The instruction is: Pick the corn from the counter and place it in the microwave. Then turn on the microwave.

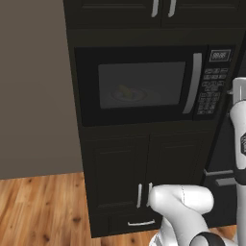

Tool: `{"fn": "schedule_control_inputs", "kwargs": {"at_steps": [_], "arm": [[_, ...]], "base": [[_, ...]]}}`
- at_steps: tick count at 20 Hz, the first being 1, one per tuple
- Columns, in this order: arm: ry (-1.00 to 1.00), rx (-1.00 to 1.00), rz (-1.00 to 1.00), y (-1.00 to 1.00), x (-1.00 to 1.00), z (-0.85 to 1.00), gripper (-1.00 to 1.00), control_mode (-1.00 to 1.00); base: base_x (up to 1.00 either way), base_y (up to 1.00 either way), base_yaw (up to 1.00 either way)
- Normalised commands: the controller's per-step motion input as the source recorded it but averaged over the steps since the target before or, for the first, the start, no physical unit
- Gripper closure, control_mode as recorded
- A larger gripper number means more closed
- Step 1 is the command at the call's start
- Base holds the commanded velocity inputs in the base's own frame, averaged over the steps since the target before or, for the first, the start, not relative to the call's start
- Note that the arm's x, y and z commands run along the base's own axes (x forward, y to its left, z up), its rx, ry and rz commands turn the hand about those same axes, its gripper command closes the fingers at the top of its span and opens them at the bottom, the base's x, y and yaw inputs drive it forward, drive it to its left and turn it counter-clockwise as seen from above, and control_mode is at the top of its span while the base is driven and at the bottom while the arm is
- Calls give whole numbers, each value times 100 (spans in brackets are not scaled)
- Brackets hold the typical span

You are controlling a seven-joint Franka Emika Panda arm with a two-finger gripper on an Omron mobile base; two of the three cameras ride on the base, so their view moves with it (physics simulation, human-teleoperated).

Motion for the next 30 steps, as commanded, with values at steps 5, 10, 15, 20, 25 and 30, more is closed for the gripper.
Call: {"fn": "schedule_control_inputs", "kwargs": {"at_steps": [5,10,15,20,25,30], "arm": [[8,0,0,-34,0,-21,-100,-100],[20,0,0,-30,0,-20,-100,-100],[13,0,2,-24,0,-20,-100,-100],[7,0,3,-8,0,-26,-100,-100],[0,0,8,0,3,-35,-100,-100],[5,0,7,0,15,-33,-100,-100]], "base": [[0,0,0],[0,0,0],[0,0,0],[0,0,0],[0,0,0],[0,0,0]]}}
